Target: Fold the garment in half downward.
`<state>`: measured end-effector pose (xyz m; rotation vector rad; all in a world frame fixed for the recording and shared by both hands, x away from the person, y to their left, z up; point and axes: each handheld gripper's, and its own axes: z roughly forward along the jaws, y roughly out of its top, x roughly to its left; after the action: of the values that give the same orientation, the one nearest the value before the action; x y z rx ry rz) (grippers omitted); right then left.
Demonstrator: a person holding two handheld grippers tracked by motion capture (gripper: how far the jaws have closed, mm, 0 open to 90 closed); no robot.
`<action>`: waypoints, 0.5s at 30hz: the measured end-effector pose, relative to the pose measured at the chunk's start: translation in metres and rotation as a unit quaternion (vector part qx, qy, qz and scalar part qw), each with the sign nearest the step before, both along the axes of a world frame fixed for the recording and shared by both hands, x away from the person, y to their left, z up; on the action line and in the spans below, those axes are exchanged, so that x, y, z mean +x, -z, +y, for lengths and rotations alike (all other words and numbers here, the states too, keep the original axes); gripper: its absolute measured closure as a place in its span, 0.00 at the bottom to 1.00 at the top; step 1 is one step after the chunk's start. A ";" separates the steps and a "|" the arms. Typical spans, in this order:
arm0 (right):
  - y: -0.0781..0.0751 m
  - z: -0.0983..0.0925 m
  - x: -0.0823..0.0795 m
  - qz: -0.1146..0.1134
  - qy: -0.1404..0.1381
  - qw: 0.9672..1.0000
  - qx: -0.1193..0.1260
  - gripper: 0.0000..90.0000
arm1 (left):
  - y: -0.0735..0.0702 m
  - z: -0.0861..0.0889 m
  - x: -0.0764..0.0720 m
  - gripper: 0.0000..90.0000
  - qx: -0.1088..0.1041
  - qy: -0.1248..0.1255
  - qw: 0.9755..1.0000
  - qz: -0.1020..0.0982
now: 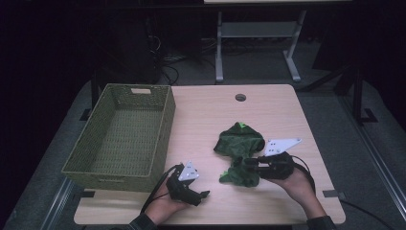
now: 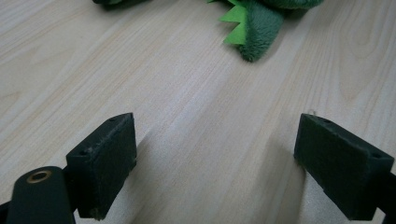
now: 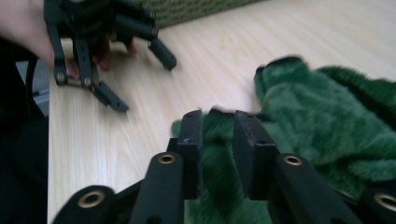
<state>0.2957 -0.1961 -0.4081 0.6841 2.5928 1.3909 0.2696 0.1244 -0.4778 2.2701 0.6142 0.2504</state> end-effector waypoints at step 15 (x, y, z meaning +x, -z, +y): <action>0.041 0.021 0.031 0.065 0.024 0.997 -0.046 1.00 | 0.000 0.000 0.000 0.14 0.001 0.001 1.000 0.000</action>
<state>0.3264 -0.1755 -0.4492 0.8440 2.6990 1.2424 0.2697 0.1245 -0.4777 2.2733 0.6112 0.2506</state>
